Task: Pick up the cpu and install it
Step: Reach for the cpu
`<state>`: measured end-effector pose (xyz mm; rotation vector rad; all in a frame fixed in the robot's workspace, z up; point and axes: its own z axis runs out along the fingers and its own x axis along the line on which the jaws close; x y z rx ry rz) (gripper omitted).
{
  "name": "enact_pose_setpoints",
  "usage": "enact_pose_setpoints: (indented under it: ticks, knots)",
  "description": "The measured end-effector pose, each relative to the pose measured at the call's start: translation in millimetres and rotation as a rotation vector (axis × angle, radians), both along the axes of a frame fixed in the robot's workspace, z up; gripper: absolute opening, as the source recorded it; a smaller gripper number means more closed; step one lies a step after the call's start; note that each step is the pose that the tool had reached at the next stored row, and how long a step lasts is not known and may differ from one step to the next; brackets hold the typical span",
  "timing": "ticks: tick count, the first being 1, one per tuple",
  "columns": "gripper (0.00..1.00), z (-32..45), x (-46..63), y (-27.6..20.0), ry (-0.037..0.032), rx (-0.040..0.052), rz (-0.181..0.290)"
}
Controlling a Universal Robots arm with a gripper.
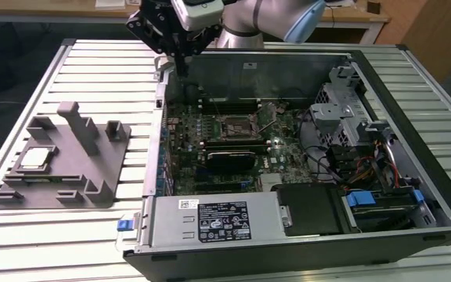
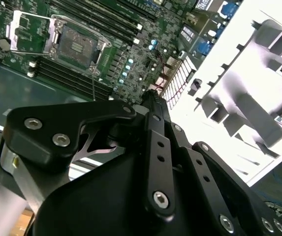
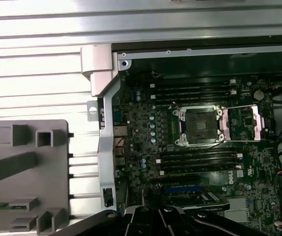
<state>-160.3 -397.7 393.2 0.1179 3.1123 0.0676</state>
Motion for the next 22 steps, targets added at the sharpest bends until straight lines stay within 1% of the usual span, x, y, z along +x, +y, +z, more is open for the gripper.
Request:
enact_pose_setpoints:
  ticks: [14,22]
  knots:
    - [0.11,-0.1,-21.3,1.2,0.0001,0.0,0.0]
    - [0.11,-0.4,-35.6,1.7,0.0,0.0,0.0]
